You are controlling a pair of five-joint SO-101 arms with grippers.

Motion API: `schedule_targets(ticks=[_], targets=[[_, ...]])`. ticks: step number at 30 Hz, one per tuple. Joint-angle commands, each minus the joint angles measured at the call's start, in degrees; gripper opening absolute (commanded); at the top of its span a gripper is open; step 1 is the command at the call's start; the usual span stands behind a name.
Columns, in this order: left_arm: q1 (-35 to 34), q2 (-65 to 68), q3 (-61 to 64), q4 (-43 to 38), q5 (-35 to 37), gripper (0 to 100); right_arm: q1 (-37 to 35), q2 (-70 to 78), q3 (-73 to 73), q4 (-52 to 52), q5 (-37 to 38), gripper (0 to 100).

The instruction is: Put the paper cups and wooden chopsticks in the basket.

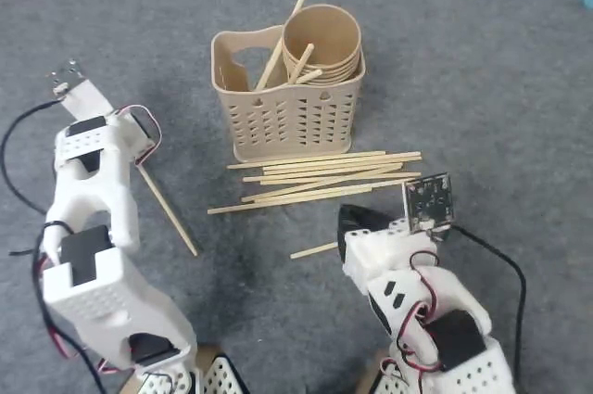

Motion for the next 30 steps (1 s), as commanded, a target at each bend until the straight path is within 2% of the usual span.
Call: schedule_targets(ticks=[1, 5, 14, 19, 23, 27, 30], targets=[[0.3, -0.3, -2.5, 0.0, 0.2, 1, 4.6, -3.3, 8.0, -6.7, 3.3, 1.9], [0.1, -0.4, -2.3, 0.0, 0.2, 1, 6.8, -0.4, 11.4, -9.0, 3.8, 0.8], [-2.3, -3.0, -3.2, 0.6, 0.5, 1, 6.6, 0.6, 11.5, -8.6, 4.0, 1.0], [-2.4, -15.1, -6.1, 10.3, 0.3, 1, 6.8, 0.7, 11.6, -8.8, 6.9, 1.0], [-0.6, -28.6, -9.6, 13.3, 0.3, 1, 6.8, 0.7, 11.6, -8.7, 7.3, 1.0], [3.0, -39.4, -12.1, 8.2, -0.9, 1, 6.8, 0.7, 11.6, -8.7, 7.4, 1.0], [6.5, -44.1, -11.9, -1.1, -6.9, 1, 6.8, 0.7, 11.6, -8.7, 7.4, 1.0]])
